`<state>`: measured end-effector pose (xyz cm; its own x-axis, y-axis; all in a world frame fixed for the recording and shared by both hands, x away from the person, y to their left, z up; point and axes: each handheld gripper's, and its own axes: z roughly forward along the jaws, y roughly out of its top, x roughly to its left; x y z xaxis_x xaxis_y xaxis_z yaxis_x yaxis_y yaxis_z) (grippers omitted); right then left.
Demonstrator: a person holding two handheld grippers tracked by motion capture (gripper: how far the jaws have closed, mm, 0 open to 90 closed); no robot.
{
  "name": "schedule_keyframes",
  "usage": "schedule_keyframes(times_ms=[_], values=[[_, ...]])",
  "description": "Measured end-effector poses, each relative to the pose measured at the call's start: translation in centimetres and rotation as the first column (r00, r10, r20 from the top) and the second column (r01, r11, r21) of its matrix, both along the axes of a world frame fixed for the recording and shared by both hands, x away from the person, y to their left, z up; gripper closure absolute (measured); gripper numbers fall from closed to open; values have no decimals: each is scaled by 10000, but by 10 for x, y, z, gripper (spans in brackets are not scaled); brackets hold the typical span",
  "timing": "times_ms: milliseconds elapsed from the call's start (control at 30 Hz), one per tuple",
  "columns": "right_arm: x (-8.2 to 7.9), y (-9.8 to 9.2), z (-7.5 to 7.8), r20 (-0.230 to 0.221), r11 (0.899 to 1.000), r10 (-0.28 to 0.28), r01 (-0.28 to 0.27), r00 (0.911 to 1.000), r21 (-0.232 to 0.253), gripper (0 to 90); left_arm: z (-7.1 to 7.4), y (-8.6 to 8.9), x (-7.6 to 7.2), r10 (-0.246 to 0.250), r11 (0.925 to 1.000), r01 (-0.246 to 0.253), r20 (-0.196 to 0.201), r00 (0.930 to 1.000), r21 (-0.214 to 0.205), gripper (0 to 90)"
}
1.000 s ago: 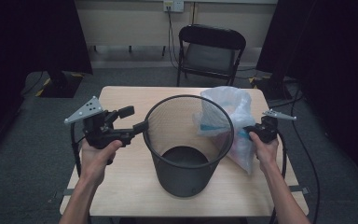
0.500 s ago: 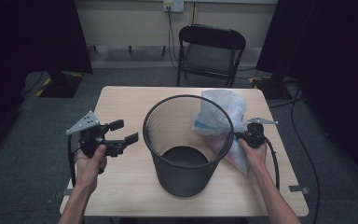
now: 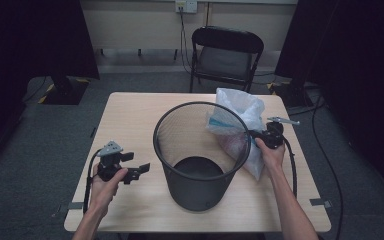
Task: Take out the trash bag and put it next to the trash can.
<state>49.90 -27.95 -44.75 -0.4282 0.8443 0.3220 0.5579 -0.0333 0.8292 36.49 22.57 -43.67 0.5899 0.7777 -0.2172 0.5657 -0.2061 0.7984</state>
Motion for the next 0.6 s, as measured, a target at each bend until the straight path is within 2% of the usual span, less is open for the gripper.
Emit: schedule_keyframes(times_ms=[33,67,100,167,300,367,467,500,533,600], values=[[-2,0,2,-1,10000,58,-58,10000,4,632,-5,-2,-2,-46,9994,47,-37,10000,330,164],[-2,0,2,-1,10000,58,-58,10000,4,632,-5,-2,-2,-46,9994,47,-37,10000,330,164],[-7,1,5,-82,9999,114,-114,9999,49,526,-12,-5,-6,-111,9987,120,-176,9998,489,164],[-12,3,9,-88,9997,170,-171,9998,-145,439,-18,-9,-9,-168,9975,182,-212,9996,678,169],[-21,4,15,-30,9998,191,-191,9998,-57,305,-29,-13,-13,18,9946,8,-248,9997,1041,179],[-25,4,17,44,9998,177,-177,9998,7,252,-37,-13,-14,82,9932,-24,-502,9987,1163,192],[-30,4,20,49,9997,203,-202,9998,-132,197,-50,-13,-17,222,9846,-98,-692,9974,1745,230],[-32,3,21,70,9997,223,-222,9997,-85,188,-50,-13,-17,222,9846,-98,-692,9974,1745,230],[-34,2,22,91,9998,208,-208,9997,-43,174,-52,-13,-19,413,9875,-305,-671,9969,1545,230],[-38,0,23,118,9998,214,-214,9997,50,163,-49,-13,-22,539,9873,-460,-483,9974,1521,225]])
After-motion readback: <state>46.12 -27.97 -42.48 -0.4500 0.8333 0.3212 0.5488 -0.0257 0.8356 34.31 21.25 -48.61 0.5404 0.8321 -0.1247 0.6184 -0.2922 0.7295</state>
